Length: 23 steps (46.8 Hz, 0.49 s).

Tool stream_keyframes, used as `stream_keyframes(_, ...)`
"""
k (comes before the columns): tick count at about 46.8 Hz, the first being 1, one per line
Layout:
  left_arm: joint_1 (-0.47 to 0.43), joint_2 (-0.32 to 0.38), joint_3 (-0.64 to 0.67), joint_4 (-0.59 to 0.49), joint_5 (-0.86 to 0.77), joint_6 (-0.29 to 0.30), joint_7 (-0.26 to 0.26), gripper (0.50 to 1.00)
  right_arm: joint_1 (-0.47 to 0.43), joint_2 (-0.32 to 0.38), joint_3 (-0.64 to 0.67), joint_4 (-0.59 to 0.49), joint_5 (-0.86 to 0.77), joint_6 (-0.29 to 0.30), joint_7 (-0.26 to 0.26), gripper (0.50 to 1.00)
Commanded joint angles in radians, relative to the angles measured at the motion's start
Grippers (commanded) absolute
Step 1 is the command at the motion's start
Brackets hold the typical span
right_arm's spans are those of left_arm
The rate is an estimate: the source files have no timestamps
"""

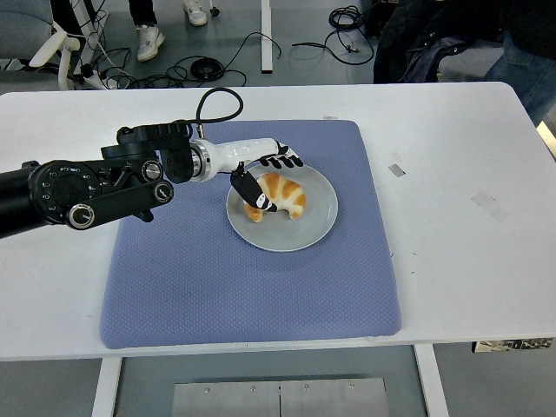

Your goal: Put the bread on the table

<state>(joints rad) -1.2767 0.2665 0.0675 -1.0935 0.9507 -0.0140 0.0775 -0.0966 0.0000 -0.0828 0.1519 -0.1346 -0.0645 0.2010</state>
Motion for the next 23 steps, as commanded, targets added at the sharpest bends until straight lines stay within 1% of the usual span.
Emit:
stream_keyframes(1,-0.001,-0.004,0.012,0.000,0.008,0.016,0.001,0.880,0.000,0.000,0.000,0.000,0.000,0.000,0.000,1.000)
stream_keyframes(11,-0.003,-0.004,0.012,0.000,0.042,0.049,0.001,0.880,0.000,0.000,0.000,0.000,0.000,0.000,0.000,1.000)
stream_keyframes(23,-0.001,-0.007,0.014,-0.002,0.045,0.062,0.001,0.880,0.000,0.000,0.000,0.000,0.000,0.000,0.000,1.000)
